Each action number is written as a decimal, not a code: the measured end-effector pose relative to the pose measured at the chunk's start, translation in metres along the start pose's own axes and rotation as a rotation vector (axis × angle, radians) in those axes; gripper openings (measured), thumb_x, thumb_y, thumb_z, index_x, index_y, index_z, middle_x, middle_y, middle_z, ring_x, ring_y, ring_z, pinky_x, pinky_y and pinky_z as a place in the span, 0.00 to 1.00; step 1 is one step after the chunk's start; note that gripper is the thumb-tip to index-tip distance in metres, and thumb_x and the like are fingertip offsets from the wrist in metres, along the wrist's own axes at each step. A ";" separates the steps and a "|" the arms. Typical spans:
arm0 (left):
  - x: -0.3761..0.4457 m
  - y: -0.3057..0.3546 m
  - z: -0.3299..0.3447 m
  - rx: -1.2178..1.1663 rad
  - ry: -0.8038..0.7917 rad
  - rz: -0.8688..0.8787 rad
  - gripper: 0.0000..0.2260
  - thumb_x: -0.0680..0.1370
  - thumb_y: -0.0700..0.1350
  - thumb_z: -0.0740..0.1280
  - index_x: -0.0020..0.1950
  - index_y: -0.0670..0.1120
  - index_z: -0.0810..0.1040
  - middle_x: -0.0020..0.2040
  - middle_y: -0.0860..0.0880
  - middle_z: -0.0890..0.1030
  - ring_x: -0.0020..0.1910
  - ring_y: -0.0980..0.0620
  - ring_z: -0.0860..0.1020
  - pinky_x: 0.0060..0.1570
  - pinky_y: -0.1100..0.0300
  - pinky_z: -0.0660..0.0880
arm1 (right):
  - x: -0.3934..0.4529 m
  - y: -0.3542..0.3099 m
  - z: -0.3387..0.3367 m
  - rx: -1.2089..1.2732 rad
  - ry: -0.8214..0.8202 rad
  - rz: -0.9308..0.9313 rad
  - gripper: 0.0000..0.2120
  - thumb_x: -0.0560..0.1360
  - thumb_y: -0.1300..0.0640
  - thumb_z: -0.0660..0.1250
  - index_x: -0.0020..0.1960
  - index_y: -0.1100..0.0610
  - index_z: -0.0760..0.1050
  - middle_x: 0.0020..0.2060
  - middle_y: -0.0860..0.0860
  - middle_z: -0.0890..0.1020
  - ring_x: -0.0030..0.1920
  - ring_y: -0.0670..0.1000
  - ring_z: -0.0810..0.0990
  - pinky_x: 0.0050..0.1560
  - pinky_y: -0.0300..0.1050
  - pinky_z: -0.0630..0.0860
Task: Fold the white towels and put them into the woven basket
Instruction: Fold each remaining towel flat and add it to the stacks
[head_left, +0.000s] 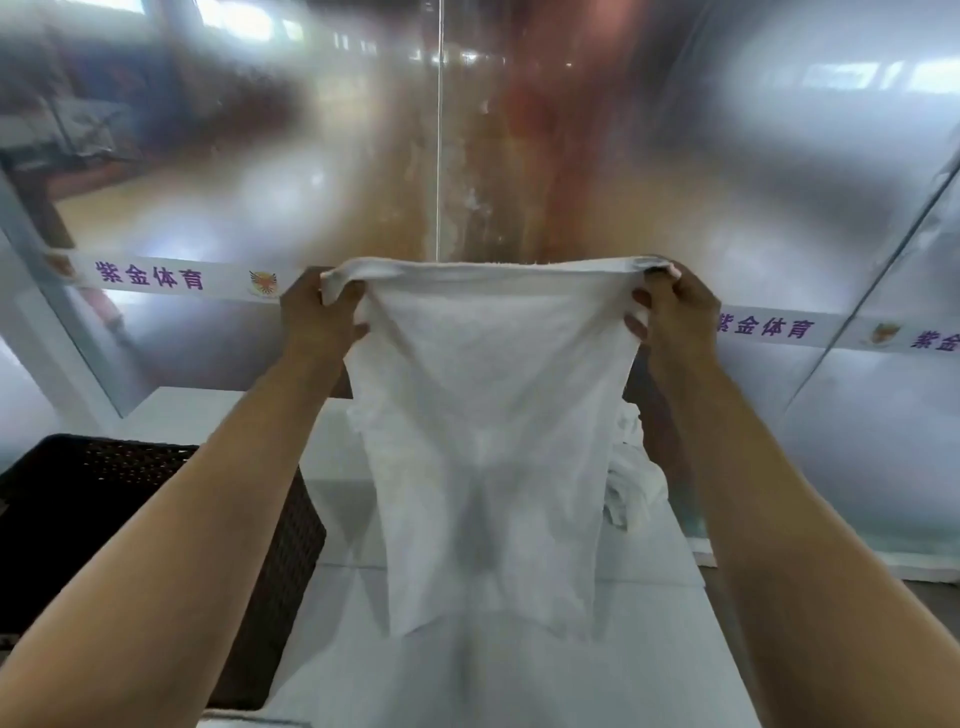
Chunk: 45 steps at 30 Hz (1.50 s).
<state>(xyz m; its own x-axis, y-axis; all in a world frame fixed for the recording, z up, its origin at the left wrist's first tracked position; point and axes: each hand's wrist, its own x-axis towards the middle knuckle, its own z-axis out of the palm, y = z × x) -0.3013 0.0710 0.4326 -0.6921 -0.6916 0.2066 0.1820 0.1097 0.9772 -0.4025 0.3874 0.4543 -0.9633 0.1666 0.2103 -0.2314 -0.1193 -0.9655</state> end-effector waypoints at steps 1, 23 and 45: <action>0.006 0.013 0.005 -0.024 0.007 0.085 0.07 0.79 0.40 0.70 0.55 0.43 0.76 0.48 0.49 0.77 0.50 0.48 0.77 0.44 0.52 0.82 | 0.004 -0.012 0.000 0.030 0.011 -0.038 0.08 0.81 0.54 0.65 0.48 0.47 0.83 0.45 0.46 0.84 0.50 0.47 0.83 0.49 0.48 0.83; -0.166 -0.157 -0.132 0.266 -0.269 -0.050 0.06 0.77 0.41 0.73 0.49 0.53 0.83 0.46 0.49 0.85 0.46 0.53 0.81 0.50 0.53 0.77 | -0.210 0.155 -0.122 -0.180 -0.017 0.158 0.08 0.82 0.52 0.66 0.50 0.48 0.84 0.44 0.48 0.85 0.47 0.48 0.82 0.51 0.49 0.75; -0.285 -0.244 -0.228 0.275 -0.602 -0.807 0.07 0.81 0.43 0.68 0.53 0.39 0.81 0.44 0.45 0.82 0.37 0.47 0.77 0.32 0.54 0.74 | -0.356 0.237 -0.187 -0.317 0.106 0.601 0.12 0.78 0.48 0.69 0.46 0.55 0.84 0.39 0.53 0.79 0.44 0.52 0.75 0.50 0.49 0.70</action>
<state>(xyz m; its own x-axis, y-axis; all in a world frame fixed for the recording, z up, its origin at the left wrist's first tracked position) 0.0111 0.0790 0.1238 -0.7850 -0.1701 -0.5958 -0.6023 -0.0160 0.7981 -0.0890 0.4828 0.1219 -0.8898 0.2581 -0.3763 0.4054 0.0687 -0.9115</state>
